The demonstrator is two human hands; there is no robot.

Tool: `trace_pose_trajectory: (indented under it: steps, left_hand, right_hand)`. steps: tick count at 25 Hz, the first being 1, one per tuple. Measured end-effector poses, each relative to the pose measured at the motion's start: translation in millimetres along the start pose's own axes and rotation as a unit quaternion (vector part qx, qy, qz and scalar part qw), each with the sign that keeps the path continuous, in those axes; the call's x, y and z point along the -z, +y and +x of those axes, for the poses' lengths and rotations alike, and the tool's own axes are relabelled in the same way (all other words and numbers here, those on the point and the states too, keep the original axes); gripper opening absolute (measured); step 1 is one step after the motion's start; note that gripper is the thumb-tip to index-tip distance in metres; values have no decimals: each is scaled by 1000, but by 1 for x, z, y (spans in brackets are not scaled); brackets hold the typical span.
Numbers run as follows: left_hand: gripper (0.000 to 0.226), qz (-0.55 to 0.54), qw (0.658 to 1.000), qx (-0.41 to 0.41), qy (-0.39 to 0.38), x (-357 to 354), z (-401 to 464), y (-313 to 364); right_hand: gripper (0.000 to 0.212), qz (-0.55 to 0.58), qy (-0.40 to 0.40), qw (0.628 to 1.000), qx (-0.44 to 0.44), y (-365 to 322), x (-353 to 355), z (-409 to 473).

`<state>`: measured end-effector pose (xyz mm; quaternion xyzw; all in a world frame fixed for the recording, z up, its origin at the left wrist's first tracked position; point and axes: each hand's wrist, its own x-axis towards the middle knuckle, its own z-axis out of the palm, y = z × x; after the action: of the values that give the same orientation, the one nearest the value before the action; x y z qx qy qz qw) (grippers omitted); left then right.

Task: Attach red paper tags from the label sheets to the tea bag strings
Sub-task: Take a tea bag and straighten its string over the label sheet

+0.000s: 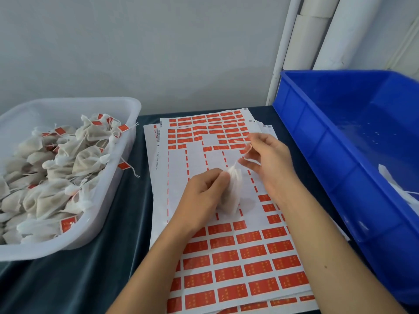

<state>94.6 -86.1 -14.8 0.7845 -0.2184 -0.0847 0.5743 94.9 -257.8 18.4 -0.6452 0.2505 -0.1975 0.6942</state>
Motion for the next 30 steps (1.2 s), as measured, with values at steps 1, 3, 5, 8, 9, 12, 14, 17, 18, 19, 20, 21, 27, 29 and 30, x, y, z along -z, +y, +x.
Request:
trace_pose_trajectory:
  steps: [1,3,5,8,9,12,14,17,18,19,20,21,27,29,30]
  left_hand:
    - [40,-2,1000,0,6,0,1,-1]
    - [42,-4,1000,1,13,1,3,-4]
    - [42,2,1000,-4,17,0,4,-6]
    - [42,1,1000,-7,24,0,6,-8]
    - [42,-5,1000,-9,25,1,6,-8]
    - [38,-17,999,-10,27,3,5,-8]
    - [39,-17,1000,-8,21,3,5,-7]
    - [38,-15,1000,-8,1,3,5,-3]
    - [35,-18,1000,-8,-13,3,4,-2]
    - [32,-20,999,-6,-28,3,4,-1]
    - [29,-18,999,-4,-40,3,3,0]
    - [27,-9,999,-4,-49,2,3,1]
    - [23,49,998,7,-50,0,3,-3]
    - [28,47,998,11,-42,2,3,-4]
    - [30,46,998,12,-40,2,3,-3]
  right_hand:
    - [10,-66,38,997,16,7,2,-1]
    - [24,-209,74,969,104,19,4,-9]
    - [38,-252,18,950,182,21,7,-13]
    - [40,-185,-175,949,186,18,11,-17]
    - [38,-177,-223,943,172,17,12,-19]
    - [22,-202,-239,933,179,18,13,-25]
    - [16,-215,-214,934,188,16,13,-27]
    - [15,-232,-197,936,179,16,14,-24]
    - [16,-232,-198,937,172,18,14,-25]
    - [17,-229,-200,939,165,19,13,-25]
    - [18,-224,-201,940,159,21,13,-25]
    - [18,-220,-201,941,158,21,12,-26]
    - [20,-207,-193,947,151,21,12,-24]
    - [20,-184,-210,954,109,20,13,-23]
    - [22,-171,-224,956,82,20,14,-22]
